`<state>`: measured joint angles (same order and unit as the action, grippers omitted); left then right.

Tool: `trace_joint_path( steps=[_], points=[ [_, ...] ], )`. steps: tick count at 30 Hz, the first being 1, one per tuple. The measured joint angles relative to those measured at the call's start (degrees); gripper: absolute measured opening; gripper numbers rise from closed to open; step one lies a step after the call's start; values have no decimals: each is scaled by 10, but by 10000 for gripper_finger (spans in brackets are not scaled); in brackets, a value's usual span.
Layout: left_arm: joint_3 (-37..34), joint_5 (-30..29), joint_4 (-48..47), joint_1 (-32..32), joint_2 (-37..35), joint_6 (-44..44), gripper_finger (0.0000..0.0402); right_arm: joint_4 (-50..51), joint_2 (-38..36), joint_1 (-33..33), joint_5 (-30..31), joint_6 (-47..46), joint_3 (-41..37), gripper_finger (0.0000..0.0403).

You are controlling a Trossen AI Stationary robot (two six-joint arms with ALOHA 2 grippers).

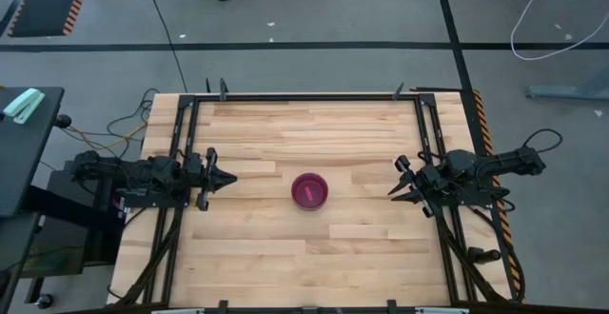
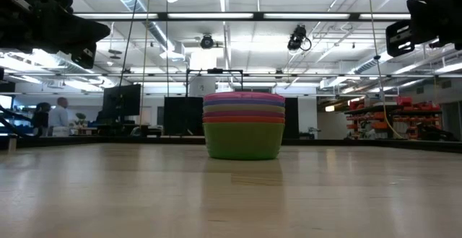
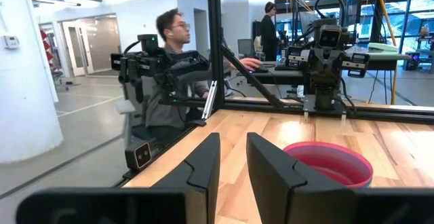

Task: Nest bowls inside each other
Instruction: Return to Home Position

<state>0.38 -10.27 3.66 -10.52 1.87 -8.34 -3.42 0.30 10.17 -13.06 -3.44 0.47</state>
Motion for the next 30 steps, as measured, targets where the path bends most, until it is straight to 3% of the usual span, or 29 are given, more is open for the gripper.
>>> trace_joint_path(
  steps=[30],
  points=[
    [0,0,0,0,0,0,32,0,0,0,0,0,0,81]
  ],
)
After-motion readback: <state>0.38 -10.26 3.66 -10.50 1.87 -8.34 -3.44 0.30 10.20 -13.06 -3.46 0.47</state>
